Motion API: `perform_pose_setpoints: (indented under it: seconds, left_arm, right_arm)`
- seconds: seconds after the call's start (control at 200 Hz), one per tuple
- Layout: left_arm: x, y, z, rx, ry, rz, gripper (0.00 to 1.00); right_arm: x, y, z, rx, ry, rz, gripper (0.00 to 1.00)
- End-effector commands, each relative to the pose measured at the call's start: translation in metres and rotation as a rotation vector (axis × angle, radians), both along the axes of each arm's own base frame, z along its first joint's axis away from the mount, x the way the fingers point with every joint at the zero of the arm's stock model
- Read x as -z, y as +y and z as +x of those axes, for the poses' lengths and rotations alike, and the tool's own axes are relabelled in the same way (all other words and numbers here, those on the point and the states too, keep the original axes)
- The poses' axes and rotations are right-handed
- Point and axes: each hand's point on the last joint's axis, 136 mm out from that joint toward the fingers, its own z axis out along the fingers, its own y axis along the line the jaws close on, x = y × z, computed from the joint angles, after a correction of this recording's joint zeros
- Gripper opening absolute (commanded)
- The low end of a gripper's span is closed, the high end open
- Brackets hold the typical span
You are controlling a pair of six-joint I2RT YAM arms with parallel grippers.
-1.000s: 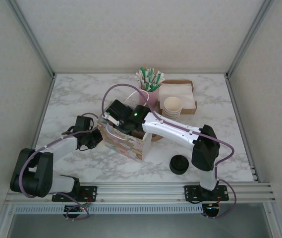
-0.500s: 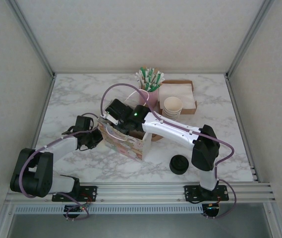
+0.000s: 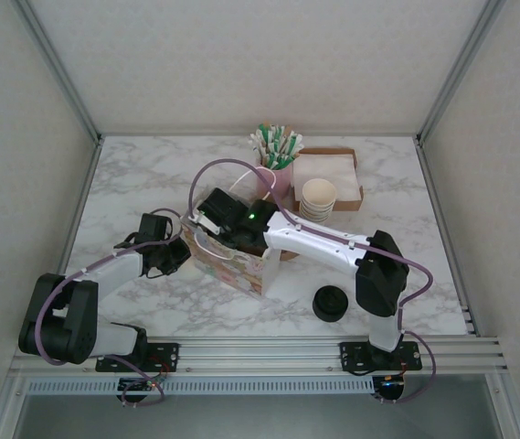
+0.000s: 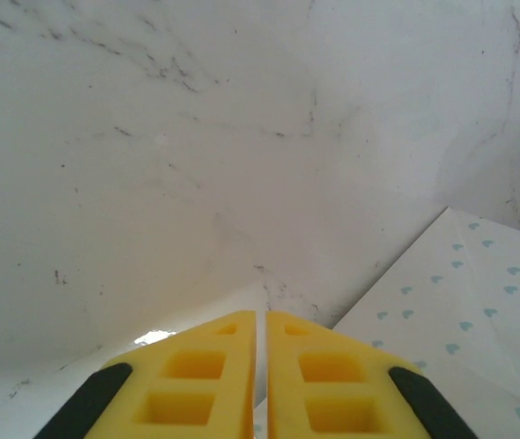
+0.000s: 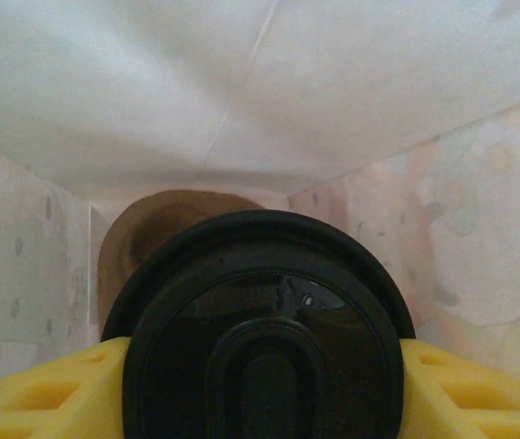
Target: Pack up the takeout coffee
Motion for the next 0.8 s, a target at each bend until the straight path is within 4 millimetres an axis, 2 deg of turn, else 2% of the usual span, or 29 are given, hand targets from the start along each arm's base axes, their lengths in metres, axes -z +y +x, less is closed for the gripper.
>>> perform_pose_setpoints:
  seconds: [0.0,0.295,0.556,0.796]
  left_arm:
    - [-0.004,-0.001,0.003,0.018,-0.006,0.016,0.12]
    - [-0.004,-0.001,0.003,0.018,-0.005,0.015,0.11]
    - [-0.003,-0.001,0.003,0.017,-0.006,0.018,0.11]
    - [-0.004,-0.001,0.003,0.016,-0.005,0.018,0.11]
  right_arm:
    - [0.007,-0.004,-0.009,0.015,0.028,-0.002,0.46]
    - [0.027,-0.02,-0.017,0.056,0.096,-0.084,0.47]
    - [0.046,-0.031,-0.031,0.105,0.262,-0.151,0.47]
    - [0.061,-0.04,-0.035,0.139,0.326,-0.192,0.47]
